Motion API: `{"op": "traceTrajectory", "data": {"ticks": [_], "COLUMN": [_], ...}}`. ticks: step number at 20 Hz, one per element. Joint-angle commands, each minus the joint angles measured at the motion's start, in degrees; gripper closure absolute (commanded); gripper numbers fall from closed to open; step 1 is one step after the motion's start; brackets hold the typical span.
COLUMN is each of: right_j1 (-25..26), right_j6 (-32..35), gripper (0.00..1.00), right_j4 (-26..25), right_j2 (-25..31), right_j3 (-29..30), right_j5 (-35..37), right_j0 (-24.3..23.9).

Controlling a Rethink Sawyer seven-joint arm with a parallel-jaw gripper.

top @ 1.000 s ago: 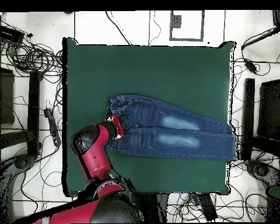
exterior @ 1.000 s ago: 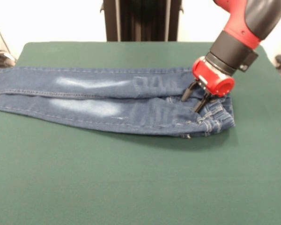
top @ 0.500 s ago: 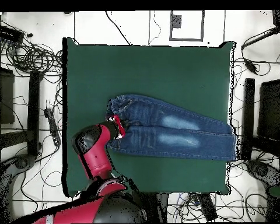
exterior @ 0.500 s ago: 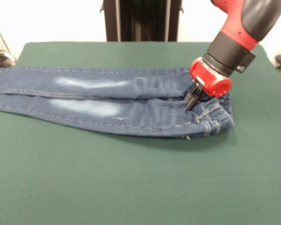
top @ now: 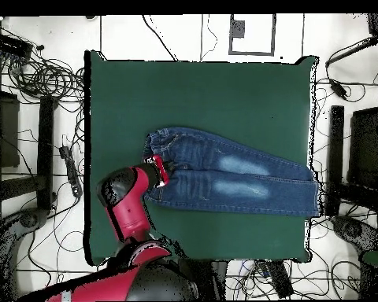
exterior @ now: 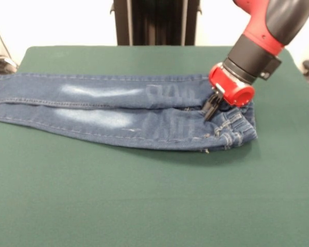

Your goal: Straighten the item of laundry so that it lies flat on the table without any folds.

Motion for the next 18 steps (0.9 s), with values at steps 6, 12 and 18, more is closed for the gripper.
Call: {"op": "traceTrajectory", "data": {"ticks": [6, 12, 18], "right_j1": [7.8, 9.2, 9.1], "right_j6": [-4.1, -5.5, -6.8], "gripper": [1.0, 1.0, 1.0], "right_j4": [8.2, 10.4, 14.1], "right_j2": [12.9, 12.5, 14.5], "right_j3": [-0.2, -3.6, -4.7], "right_j5": [13.6, 6.4, 2.3], "right_j0": [1.2, 5.1, 6.9]}}
